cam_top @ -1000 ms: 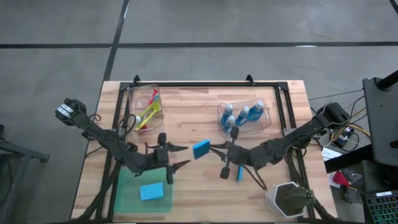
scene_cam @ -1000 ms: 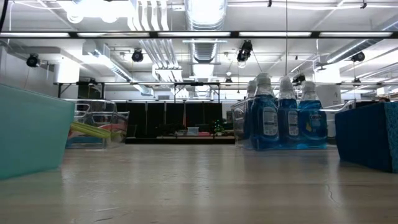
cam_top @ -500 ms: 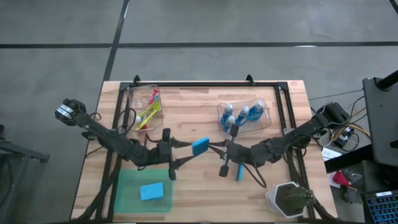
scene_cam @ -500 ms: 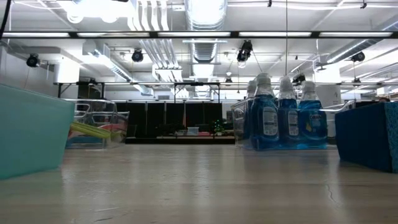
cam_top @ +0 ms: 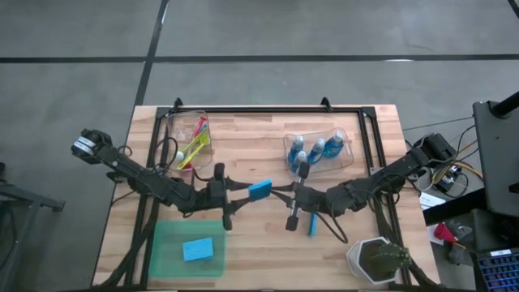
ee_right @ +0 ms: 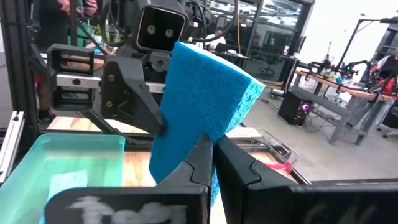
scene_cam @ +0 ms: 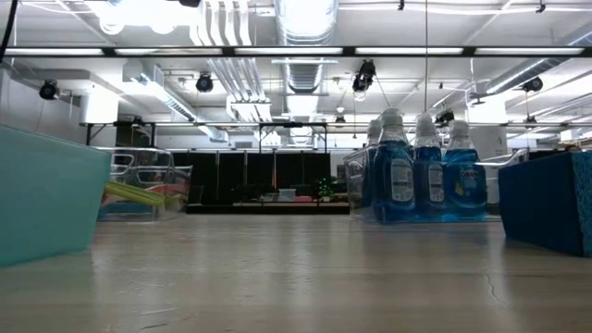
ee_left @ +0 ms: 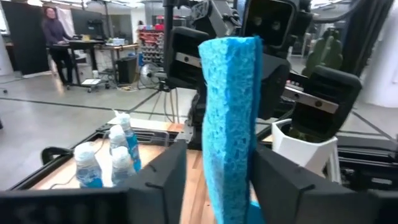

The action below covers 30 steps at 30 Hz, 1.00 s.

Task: Pick & Place Kitchen Sink Supplies
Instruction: Stack the blue sponge on top of the blue sponge in the green bin

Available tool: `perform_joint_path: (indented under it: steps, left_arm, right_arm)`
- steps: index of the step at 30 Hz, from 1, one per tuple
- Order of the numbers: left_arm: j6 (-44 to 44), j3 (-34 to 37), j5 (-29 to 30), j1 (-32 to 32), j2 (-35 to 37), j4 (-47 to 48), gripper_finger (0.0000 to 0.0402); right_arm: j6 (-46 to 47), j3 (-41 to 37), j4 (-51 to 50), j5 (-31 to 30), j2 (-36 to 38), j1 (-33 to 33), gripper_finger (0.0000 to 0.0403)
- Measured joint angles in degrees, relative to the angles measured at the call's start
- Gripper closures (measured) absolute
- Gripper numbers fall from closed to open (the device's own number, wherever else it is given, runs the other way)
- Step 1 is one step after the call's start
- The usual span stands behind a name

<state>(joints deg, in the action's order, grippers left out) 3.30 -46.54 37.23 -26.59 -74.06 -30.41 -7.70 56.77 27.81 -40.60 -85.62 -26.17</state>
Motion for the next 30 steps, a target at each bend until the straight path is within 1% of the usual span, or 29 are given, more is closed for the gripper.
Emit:
perform_joint_path:
  steps: [5, 8, 10, 12, 15, 18, 22, 24, 26, 28, 30]
  left_arm:
    - [0.0, 0.0, -3.6, 0.0, 0.0, 0.5, 0.0319]
    - [0.1, 0.0, -4.1, -0.2, 0.0, 2.4, 0.0365]
    - [0.2, 0.0, -4.3, -0.2, 0.1, 4.5, 0.0389]
    - [0.8, 0.0, -4.3, -0.2, 0.2, 6.4, 0.0393]
    - [2.3, -0.7, -4.4, -0.4, 0.6, 10.2, 0.0389]
    - [5.8, -1.9, -4.5, -1.5, 2.8, 20.3, 0.0390]
    - [16.3, -4.1, -5.6, -4.0, 7.0, 37.3, 0.0396]
    - [22.4, -5.2, -7.9, -5.2, 9.0, 45.5, 0.0396]
    - [26.8, -6.0, -12.1, -6.3, 10.9, 52.7, 0.0393]
    - [30.0, -6.3, -19.0, -7.1, 12.7, 58.4, 0.0391]
    - [34.2, -6.2, -27.2, -7.8, 14.0, 62.6, 0.0391]
  right_arm:
    - [0.6, 0.0, -0.3, 0.3, 0.0, 0.0, 0.0394]
    - [2.2, 0.0, -2.1, 0.5, 0.0, 0.0, 0.0394]
    - [2.6, 0.0, -3.6, 0.6, 0.0, -0.1, 0.0392]
    - [2.9, 0.0, -5.0, 0.7, 0.0, -0.1, 0.0384]
    - [4.3, 0.0, -6.9, 1.9, 0.0, -0.1, 0.0363]
    - [6.1, 0.0, -8.2, 1.7, 0.0, -0.1, 0.0341]
    - [6.7, 0.0, -10.8, 1.6, 0.0, -0.1, 0.0319]
    - [6.9, 0.0, -11.6, 1.6, 0.0, -0.1, 0.0313]
    - [6.9, 0.0, -11.6, 1.6, 0.0, -0.1, 0.0310]
    - [6.9, 0.0, -11.7, 1.6, 0.0, -0.1, 0.0310]
    - [7.3, 0.0, -11.7, 1.6, 0.0, -0.1, 0.0314]
